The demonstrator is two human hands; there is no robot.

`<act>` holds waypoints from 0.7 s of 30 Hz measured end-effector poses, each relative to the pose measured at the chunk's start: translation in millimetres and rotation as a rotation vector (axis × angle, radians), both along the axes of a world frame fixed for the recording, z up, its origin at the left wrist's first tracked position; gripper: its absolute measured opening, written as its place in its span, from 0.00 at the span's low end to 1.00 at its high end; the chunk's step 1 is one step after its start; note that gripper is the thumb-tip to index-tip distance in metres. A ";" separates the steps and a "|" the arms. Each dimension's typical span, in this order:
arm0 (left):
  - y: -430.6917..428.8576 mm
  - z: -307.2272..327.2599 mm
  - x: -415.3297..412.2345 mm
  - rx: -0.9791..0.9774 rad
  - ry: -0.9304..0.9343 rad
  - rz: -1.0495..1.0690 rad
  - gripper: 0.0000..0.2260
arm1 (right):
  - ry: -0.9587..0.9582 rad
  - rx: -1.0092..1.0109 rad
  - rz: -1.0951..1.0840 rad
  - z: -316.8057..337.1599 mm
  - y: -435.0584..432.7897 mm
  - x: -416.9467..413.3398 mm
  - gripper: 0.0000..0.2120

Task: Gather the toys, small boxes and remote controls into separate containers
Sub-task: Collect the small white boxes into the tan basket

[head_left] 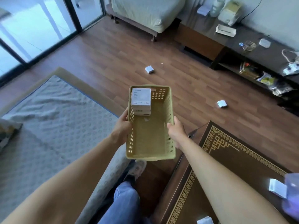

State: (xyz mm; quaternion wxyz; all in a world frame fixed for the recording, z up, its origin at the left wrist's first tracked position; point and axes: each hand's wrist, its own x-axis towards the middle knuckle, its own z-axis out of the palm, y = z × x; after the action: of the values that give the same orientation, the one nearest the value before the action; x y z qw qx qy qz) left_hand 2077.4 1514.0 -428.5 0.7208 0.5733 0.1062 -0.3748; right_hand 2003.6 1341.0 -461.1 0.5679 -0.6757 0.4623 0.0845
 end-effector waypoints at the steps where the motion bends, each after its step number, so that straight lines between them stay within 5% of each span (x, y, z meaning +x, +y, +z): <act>1: -9.8 -1.8 12.3 0.007 -0.001 0.007 0.30 | -0.004 0.003 -0.005 1.7 -10.1 10.7 0.26; 21: -198.2 -4.0 231.3 0.011 0.040 0.001 0.31 | 0.081 0.029 0.002 19.5 -197.0 216.9 0.26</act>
State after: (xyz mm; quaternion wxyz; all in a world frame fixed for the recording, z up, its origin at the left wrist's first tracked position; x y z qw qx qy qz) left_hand 2308.7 1315.8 -432.5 0.7155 0.5697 0.1230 -0.3852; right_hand 2220.5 1144.0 -441.6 0.5582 -0.6641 0.4829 0.1192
